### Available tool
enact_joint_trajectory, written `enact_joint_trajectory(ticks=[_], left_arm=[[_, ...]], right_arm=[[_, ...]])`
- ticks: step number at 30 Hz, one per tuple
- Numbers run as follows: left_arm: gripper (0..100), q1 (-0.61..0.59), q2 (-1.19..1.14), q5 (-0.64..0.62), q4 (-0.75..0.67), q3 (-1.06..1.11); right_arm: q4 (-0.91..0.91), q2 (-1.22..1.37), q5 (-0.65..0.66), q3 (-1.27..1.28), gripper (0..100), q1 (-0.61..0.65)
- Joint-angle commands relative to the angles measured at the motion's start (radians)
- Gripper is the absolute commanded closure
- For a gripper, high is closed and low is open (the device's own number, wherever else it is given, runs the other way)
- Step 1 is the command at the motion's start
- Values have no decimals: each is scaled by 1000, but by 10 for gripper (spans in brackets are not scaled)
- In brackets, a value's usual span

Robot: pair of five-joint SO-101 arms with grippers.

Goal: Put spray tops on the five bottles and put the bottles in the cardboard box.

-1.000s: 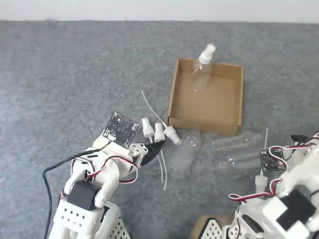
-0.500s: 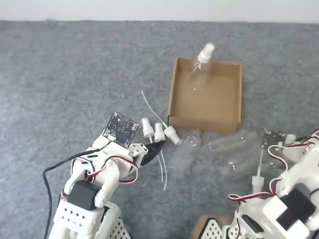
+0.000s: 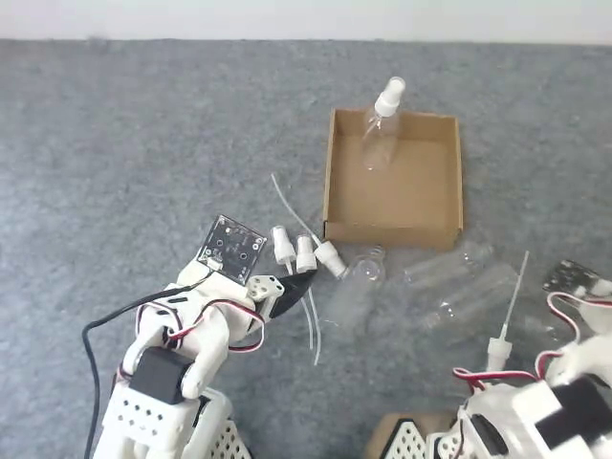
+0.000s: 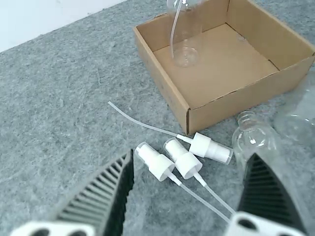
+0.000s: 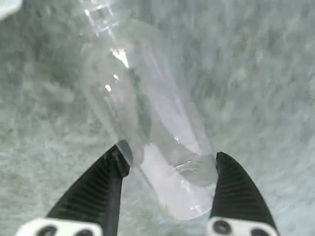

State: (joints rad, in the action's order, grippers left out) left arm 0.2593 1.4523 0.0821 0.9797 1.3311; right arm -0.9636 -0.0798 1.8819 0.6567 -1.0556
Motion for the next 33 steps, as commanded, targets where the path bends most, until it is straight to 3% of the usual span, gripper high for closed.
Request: enact_joint_trajectory(ticks=[1, 3, 10, 19, 23, 28, 33], left_arm=[[667, 2, 18, -2, -23, -16], [667, 2, 18, -2, -23, -16], [667, 2, 18, -3, -23, -19], [667, 0, 9, -52, 110, -125], [667, -115, 9, -49, 127, -125], [667, -247, 11, -48, 129, -107], [667, -252, 17, -48, 129, -71]], right_arm=[[5, -12, -78, 2, 853, -84], [5, -28, -163, 3, 853, -104], [2, -41, -672, 8, 854, -65], [5, -42, -1206, 0, 850, 231], [5, -36, -1416, -69, 850, 306], [-4, -36, -1530, -106, 830, 329], [-50, -41, -1539, -106, 668, 325]])
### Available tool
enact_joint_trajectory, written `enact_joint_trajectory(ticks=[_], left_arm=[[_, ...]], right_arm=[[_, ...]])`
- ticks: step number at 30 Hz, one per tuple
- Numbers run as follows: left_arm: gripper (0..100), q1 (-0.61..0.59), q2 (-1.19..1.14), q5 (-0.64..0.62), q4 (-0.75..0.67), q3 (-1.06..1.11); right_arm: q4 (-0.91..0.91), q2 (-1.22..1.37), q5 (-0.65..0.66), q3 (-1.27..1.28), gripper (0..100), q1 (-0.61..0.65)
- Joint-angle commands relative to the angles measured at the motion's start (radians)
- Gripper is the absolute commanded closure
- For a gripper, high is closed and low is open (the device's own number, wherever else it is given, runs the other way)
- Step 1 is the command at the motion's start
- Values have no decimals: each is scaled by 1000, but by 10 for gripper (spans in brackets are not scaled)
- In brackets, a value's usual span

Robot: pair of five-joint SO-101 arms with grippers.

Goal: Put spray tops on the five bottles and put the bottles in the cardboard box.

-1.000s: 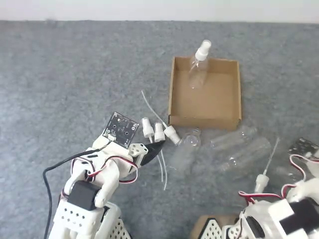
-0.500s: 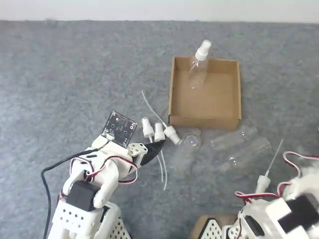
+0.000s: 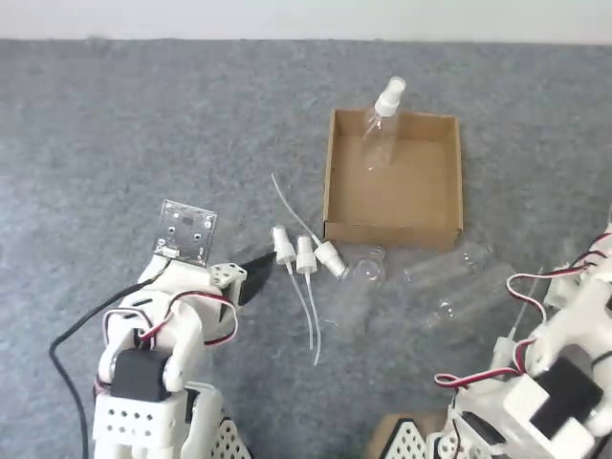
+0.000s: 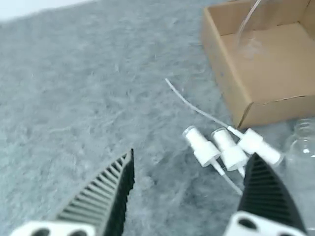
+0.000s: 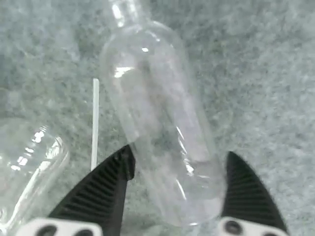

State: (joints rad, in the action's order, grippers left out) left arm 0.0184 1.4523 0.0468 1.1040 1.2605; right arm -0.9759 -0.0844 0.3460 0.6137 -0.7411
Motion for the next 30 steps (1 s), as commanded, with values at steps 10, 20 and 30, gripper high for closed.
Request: enact_joint_trajectory(ticks=[10, 20, 30], left_arm=[[667, -12, 17, -11, 3, 18], [667, -14, 17, -11, 3, 19], [667, -14, 17, -11, 3, 19]], right_arm=[[-363, -148, 63, -232, 632, 19], [-542, -521, 83, 72, 634, 300], [-432, -642, 83, 348, 702, 329]])
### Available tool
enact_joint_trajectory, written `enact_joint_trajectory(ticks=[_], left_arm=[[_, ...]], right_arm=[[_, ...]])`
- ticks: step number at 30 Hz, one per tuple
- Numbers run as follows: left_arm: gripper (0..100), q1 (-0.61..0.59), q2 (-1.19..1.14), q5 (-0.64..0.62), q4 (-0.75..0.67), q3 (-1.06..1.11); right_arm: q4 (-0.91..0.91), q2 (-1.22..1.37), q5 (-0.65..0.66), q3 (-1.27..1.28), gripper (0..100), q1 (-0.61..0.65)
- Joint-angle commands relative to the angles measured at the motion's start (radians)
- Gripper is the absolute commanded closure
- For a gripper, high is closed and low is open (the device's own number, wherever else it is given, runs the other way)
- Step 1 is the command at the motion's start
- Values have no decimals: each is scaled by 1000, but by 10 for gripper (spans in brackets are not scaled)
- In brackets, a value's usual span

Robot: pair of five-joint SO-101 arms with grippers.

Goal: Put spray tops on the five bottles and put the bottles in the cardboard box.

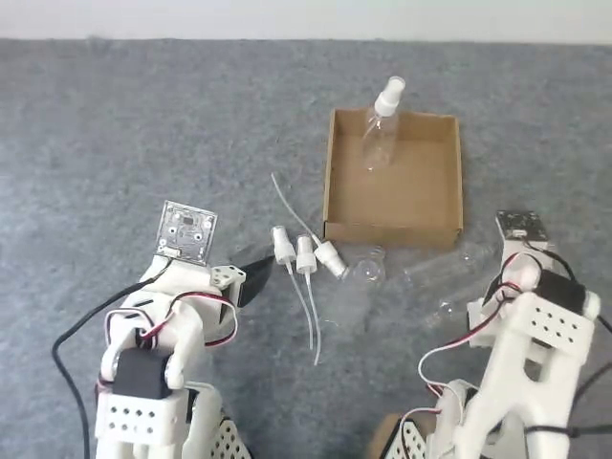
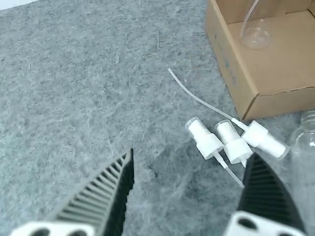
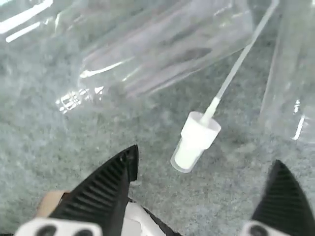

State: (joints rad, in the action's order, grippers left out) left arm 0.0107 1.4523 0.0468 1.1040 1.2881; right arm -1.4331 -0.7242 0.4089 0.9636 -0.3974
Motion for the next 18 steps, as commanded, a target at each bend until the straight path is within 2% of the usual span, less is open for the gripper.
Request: enact_joint_trajectory(ticks=[1, 7, 12, 18], left_arm=[[667, -6, 17, -11, 3, -8], [667, -6, 17, -11, 3, -8], [667, -6, 17, -11, 3, -8], [667, -6, 17, -11, -29, 12]], right_arm=[[39, 21, 20, -2, 714, -15], [182, 242, 20, 9, 716, -24], [292, 395, 23, -26, 719, -108], [320, 490, 29, -44, 721, -133]])
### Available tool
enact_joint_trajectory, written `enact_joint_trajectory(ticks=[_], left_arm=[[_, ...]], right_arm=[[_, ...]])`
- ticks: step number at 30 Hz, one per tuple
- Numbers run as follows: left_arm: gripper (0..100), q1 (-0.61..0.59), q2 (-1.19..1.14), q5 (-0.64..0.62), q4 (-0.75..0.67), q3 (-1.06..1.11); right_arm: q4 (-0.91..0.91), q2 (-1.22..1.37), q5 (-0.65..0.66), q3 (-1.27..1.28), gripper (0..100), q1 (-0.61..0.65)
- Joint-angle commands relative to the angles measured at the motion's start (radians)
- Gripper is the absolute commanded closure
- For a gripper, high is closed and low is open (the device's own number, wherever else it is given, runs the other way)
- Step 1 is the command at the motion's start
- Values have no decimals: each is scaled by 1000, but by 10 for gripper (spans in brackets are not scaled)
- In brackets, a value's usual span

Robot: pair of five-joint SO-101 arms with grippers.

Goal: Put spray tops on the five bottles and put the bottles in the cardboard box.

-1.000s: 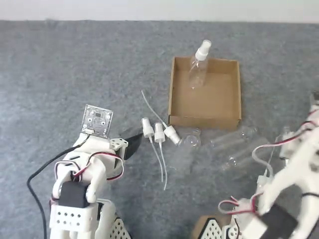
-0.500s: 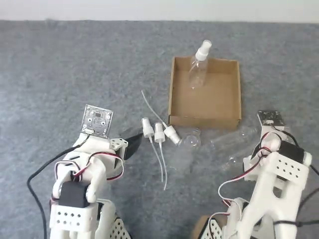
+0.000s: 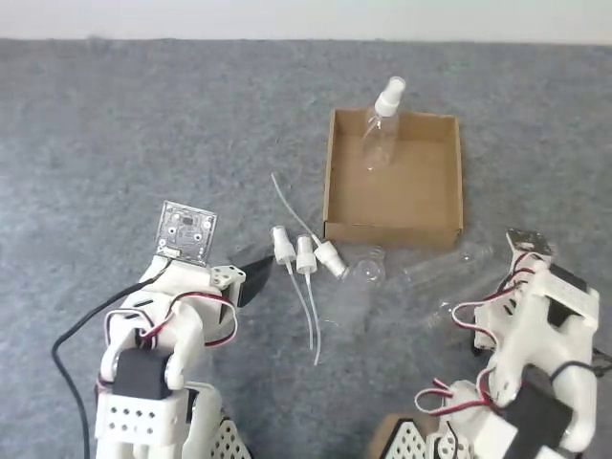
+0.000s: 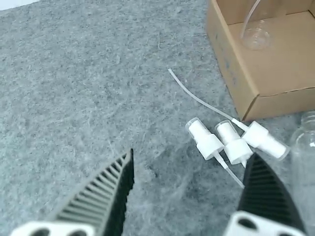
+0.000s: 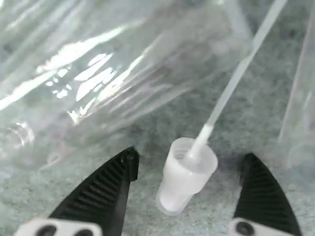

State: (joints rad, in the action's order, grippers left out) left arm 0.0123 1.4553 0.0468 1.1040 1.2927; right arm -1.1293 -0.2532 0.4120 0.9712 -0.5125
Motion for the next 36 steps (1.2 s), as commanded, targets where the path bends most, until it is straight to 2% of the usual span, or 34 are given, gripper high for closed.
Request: enact_joint_trajectory(ticks=[1, 5, 15, 18, 22, 31, 36], left_arm=[[667, -8, 14, -11, -41, 18], [667, -8, 14, -11, -52, 28], [667, -8, 14, -11, -49, 28], [667, -8, 14, -11, -49, 28], [667, -8, 14, -11, -49, 28], [667, -9, 14, -9, -52, 28], [667, -9, 14, -9, -51, 28]], right_arm=[[16, 28, 26, -52, 723, -18], [16, 39, 29, -52, 802, -16], [33, 38, 176, -54, 957, -31], [21, 38, 175, -78, 960, -33], [-107, 38, 175, -189, 961, -36], [-292, 36, 170, -522, 960, -176], [-390, 36, 74, -713, 960, -139]])
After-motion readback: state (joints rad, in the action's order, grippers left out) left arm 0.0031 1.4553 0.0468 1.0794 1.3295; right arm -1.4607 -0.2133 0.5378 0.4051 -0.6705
